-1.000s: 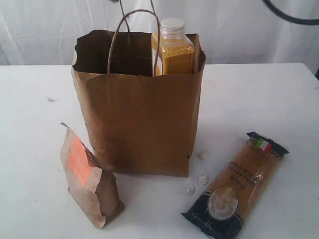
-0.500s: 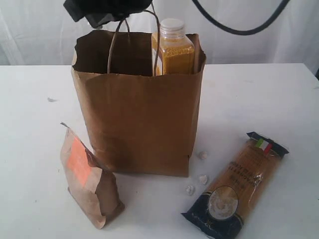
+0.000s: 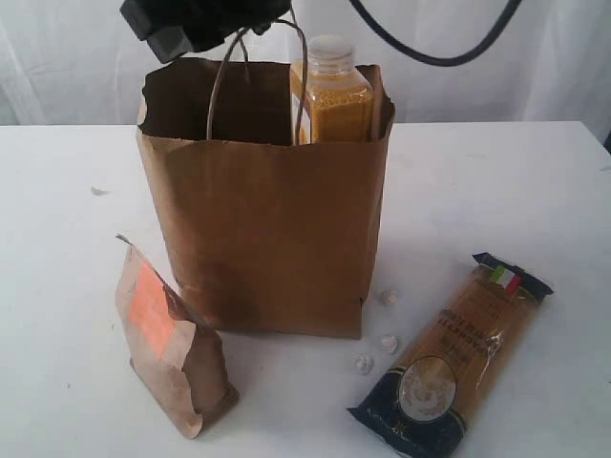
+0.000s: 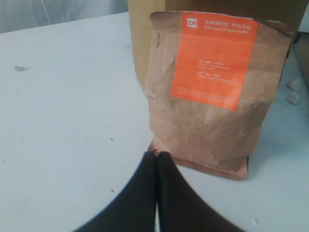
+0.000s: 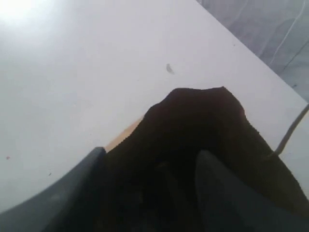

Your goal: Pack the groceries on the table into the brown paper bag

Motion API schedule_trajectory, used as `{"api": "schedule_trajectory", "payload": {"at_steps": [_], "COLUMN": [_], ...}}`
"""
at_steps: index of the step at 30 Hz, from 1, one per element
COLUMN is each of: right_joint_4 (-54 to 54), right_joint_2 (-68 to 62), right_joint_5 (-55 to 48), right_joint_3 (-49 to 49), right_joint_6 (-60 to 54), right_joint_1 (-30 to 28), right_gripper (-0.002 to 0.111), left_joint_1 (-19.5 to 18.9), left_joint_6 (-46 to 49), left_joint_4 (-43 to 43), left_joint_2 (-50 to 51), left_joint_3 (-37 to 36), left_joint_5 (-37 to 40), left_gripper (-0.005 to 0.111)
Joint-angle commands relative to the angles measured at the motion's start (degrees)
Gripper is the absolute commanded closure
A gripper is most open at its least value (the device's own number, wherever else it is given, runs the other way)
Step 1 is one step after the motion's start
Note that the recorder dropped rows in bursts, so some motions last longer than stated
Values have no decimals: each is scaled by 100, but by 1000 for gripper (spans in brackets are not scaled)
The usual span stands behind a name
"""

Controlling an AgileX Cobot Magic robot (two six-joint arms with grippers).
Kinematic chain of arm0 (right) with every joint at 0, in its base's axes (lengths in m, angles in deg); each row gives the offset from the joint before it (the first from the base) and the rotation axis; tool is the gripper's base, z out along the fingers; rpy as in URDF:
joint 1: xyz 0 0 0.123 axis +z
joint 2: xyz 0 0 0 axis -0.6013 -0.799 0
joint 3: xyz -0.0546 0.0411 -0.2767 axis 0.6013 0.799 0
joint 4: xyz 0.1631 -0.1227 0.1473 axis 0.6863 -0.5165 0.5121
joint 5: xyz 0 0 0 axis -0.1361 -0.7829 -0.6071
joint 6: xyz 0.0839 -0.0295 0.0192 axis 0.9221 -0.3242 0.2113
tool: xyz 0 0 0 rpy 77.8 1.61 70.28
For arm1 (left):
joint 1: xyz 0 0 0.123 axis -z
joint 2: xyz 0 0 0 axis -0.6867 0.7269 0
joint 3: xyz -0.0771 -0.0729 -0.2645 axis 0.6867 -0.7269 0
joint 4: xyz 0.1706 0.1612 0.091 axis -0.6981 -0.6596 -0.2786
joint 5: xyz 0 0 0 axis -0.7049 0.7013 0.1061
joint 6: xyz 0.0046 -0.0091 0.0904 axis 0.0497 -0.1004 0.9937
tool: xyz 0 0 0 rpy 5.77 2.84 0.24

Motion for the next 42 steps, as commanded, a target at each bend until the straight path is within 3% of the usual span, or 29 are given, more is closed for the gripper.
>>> {"api": "schedule_trajectory", "payload": {"at_steps": [1,5,11,17,28,32,36,42], "right_joint_4": [16,-402,-1801,-2367,-2797,-3130,-3265,-3262], "right_joint_2": [332,846,1608,2531,4879,5467,5577,4800], "right_joint_5": [89,-78,-444,-718,-467,-811,-853,423], "right_joint_3": [-127,-127,-24,692,3247,4280,5339,6384], "right_joint_6": [170,196,1093,1397,2083,2680,3133,3468], "right_joint_1": [0,0,0,0,0,0,0,0], "right_gripper": [55,55,55,55,56,59,59,59], "left_joint_1": [-16,-16,-16,-16,-16,-16,-16,-16], "left_joint_6": [18,18,18,18,18,18,18,18], "left_joint_4": [20,20,20,20,20,20,20,20], "left_joint_2": [-25,-25,-25,-25,-25,-25,-25,-25], "left_joint_3": [-20,-20,-20,-20,-20,-20,-20,-20], "left_joint_5": [-11,-11,-11,-11,-11,-11,-11,-11], "left_gripper": [107,107,107,107,107,107,107,107]}}
